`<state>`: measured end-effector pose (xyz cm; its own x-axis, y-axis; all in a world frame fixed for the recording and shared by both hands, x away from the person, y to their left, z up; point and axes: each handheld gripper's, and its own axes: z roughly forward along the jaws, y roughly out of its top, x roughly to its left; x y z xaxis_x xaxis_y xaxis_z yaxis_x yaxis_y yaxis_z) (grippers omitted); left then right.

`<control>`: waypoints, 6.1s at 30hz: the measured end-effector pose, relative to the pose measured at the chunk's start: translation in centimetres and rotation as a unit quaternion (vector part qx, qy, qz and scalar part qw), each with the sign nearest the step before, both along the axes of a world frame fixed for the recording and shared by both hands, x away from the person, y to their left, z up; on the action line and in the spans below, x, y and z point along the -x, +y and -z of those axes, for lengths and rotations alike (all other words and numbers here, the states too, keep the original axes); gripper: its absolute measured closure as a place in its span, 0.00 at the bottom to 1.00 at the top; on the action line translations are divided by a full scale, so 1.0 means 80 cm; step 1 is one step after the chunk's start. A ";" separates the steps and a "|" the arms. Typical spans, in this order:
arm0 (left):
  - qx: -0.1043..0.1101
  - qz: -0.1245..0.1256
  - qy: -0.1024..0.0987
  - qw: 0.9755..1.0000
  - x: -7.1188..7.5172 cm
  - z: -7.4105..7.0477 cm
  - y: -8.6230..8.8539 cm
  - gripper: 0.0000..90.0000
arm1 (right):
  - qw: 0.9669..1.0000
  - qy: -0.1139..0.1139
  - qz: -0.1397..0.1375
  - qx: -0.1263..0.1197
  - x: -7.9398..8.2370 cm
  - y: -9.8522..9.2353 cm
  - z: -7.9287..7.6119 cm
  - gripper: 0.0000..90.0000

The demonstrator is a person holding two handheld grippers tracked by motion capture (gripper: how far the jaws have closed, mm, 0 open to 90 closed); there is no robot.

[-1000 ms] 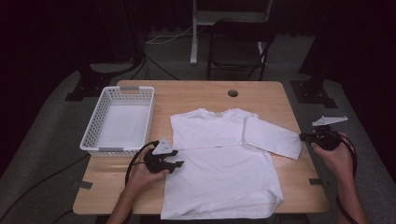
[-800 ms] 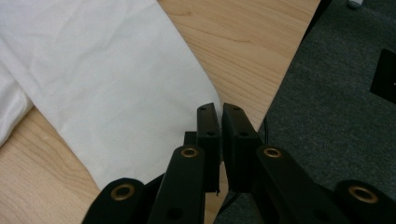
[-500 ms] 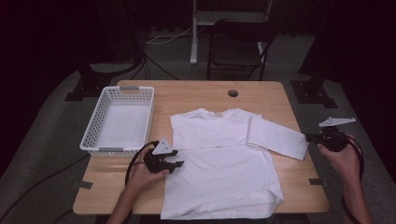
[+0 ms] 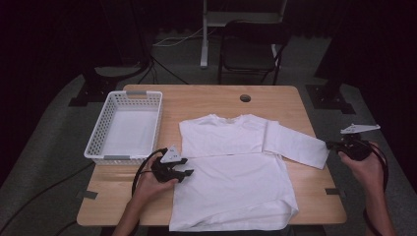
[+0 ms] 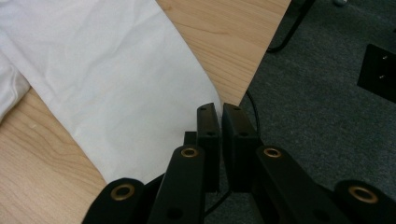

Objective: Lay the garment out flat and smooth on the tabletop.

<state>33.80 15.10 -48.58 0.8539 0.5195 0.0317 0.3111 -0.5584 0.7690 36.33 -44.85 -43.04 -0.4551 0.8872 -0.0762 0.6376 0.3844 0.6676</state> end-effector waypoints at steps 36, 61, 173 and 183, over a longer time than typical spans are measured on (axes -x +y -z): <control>0.000 -0.001 0.001 1.000 0.000 0.000 0.000 0.55 | 1.000 -0.005 0.021 0.011 0.014 -0.025 -0.020 0.95; 0.000 -0.001 0.000 1.000 0.000 0.000 -0.001 0.55 | 0.998 -0.026 0.052 0.013 0.027 -0.051 -0.038 0.95; -0.047 0.083 -0.021 0.995 -0.082 -0.028 -0.258 0.56 | 0.992 -0.010 -0.115 -0.057 -0.019 0.148 0.067 0.59; -0.051 0.076 -0.009 0.996 -0.089 -0.021 -0.271 0.61 | 0.991 -0.016 -0.115 -0.065 -0.016 0.144 0.069 0.61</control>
<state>40.89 -6.62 -46.93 0.9213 0.3774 0.0936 0.2035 -0.6730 0.7111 37.63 -33.31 -48.52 -0.6462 0.7631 0.0133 0.5201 0.4275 0.7394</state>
